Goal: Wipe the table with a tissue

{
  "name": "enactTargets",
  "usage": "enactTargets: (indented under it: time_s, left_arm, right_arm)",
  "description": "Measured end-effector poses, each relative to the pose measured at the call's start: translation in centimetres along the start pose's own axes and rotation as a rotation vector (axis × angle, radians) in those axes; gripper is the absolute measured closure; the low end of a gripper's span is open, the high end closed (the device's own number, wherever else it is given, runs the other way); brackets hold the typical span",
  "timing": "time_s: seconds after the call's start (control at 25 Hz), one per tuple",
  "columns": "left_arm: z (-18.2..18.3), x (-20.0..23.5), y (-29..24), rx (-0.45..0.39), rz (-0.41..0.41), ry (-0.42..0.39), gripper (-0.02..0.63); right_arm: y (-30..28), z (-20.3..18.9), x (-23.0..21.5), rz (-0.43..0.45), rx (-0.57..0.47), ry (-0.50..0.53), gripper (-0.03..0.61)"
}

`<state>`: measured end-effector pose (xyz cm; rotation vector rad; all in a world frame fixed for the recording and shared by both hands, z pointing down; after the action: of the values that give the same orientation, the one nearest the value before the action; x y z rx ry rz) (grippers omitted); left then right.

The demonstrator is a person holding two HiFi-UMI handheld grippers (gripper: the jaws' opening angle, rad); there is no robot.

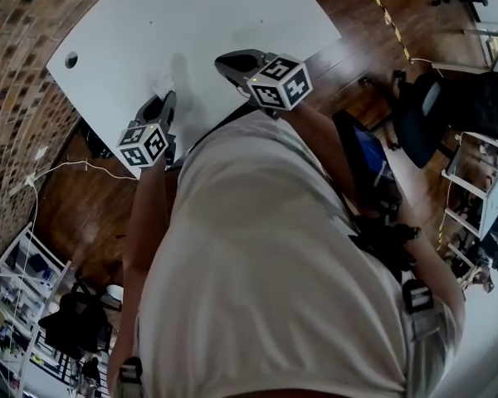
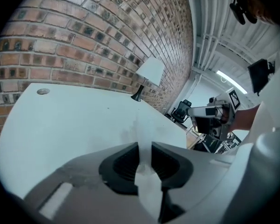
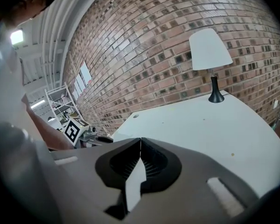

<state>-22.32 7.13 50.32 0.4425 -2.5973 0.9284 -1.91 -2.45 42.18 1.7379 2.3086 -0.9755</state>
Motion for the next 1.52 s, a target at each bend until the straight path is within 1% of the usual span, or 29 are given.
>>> enactTargets:
  time_s: [0.16, 0.28, 0.48, 0.6, 0.72, 0.8, 0.92, 1.04, 1.2, 1.36, 1.52]
  left_arm:
    - [0.1, -0.4, -0.4, 0.001, -0.002, -0.006, 0.541]
    - [0.1, -0.8, -1.0, -0.001, 0.006, 0.011, 0.541]
    - [0.0, -1.8, -2.4, 0.034, 0.036, 0.036, 0.541]
    - [0.6, -3.2, -3.9, 0.046, 0.045, 0.039, 0.541]
    - [1.4, -4.8, -6.1, 0.049, 0.040, 0.041, 0.541]
    - [2.0, -5.5, -7.2, 0.055, 0.045, 0.048, 0.541]
    - [2.8, -6.8, -9.1, 0.076, 0.055, 0.037, 0.541]
    - [3.5, -8.7, -11.6, 0.106, 0.047, 0.018, 0.541]
    - [4.6, -10.9, -14.4, 0.134, 0.037, -0.017, 0.541]
    - [5.4, -13.3, -16.9, 0.140, 0.049, -0.042, 0.541]
    - [5.7, -15.0, -19.4, 0.163, 0.051, -0.053, 0.541]
  right_arm:
    - [0.5, 0.0, -1.0, 0.000, -0.016, -0.004, 0.569]
    - [0.7, -0.6, -2.5, 0.004, -0.013, -0.022, 0.569]
    - [0.9, -0.8, -4.6, 0.039, -0.004, -0.045, 0.570]
    - [1.8, -0.5, -6.1, 0.066, 0.015, -0.041, 0.570]
    - [3.0, 0.0, -8.3, 0.062, 0.029, -0.034, 0.570]
    - [3.6, 0.5, -9.5, 0.065, 0.022, -0.032, 0.570]
    - [4.6, 1.5, -10.9, 0.111, 0.008, 0.011, 0.570]
    - [6.3, 2.0, -12.1, 0.151, -0.007, 0.039, 0.569]
    - [8.2, 2.0, -14.0, 0.159, -0.021, 0.037, 0.569]
    - [10.8, 1.2, -16.1, 0.178, -0.027, 0.037, 0.569]
    - [13.0, 0.3, -18.7, 0.161, -0.031, 0.012, 0.569]
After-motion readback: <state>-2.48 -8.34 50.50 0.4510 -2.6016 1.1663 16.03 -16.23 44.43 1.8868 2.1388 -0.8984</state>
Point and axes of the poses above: the fingertips, and each gripper's own axes: y backward along the fingers, x to its left, z out of its top, the point moved 7 cm from there along y, backward along the fingers, and after that the axes turned 4 degrees about z, right-handed, at the moved point
